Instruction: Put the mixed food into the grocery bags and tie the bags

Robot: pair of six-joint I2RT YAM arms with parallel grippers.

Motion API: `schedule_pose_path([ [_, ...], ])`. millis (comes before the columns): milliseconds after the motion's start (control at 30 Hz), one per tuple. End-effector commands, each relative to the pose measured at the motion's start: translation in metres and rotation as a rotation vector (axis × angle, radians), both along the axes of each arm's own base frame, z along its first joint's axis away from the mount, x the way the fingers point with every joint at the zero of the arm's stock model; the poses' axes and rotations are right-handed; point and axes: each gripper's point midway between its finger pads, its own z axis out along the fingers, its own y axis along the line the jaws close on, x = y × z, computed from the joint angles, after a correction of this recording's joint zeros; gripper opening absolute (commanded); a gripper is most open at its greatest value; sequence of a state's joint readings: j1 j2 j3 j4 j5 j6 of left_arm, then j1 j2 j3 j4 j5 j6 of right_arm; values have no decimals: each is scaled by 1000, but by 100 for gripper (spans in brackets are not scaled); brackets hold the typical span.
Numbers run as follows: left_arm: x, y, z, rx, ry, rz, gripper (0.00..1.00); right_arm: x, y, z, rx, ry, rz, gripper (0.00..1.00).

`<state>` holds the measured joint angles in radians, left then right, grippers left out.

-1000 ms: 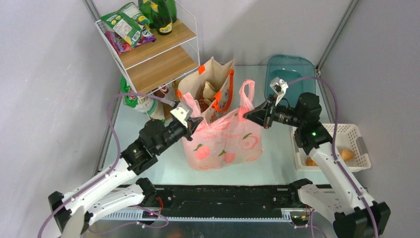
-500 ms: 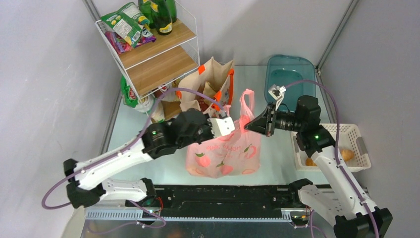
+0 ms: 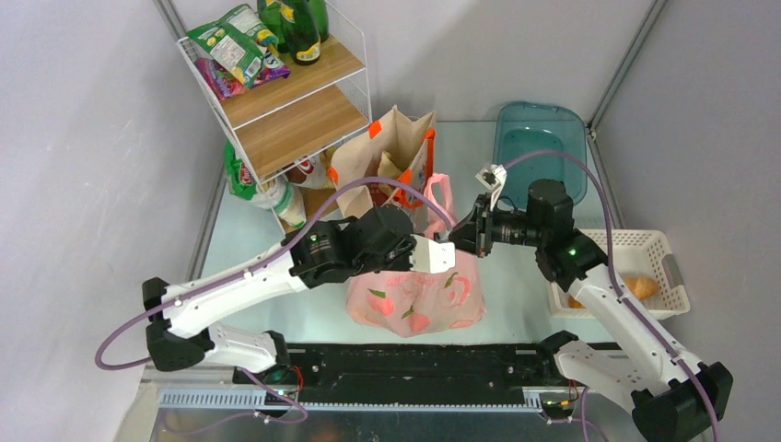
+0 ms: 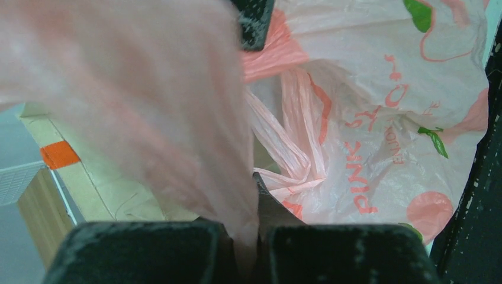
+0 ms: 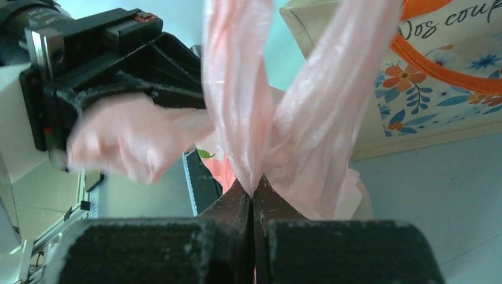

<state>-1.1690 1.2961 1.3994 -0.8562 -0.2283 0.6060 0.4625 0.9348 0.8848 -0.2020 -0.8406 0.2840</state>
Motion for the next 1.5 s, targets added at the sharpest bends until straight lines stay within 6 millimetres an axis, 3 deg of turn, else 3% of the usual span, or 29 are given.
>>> schedule_pose_path([
  [0, -4, -5, 4, 35, -22, -49, 0, 7, 7, 22, 29, -83, -12, 0],
  [333, 4, -9, -4, 69, -32, -5, 2, 2, 10, 22, 25, -84, 5, 0],
  [467, 8, -5, -4, 72, -44, 45, 36, 2, 8, 19, 13, -83, -7, 0],
  [500, 8, -5, -4, 70, -44, 45, 39, 3, 8, 18, 9, -77, -9, 0],
  [633, 5, -4, -5, 61, -33, 44, 39, 4, 7, 17, 9, -74, -9, 0],
  [767, 1, -4, 0, 29, -18, 37, 32, 3, 7, 18, 10, -74, -4, 0],
  [900, -3, -2, 6, -7, -4, 44, 44, 4, 7, 17, 6, -77, -8, 0],
  [1300, -12, 18, 25, -151, 54, 110, 56, 4, 6, 19, -1, -77, -8, 0],
  [1433, -15, 27, 36, -250, 105, 136, 65, 3, 6, 19, 1, -73, -3, 0],
  [1467, -17, 31, 39, -284, 119, 147, 73, 2, 7, 20, 2, -74, -1, 0],
])
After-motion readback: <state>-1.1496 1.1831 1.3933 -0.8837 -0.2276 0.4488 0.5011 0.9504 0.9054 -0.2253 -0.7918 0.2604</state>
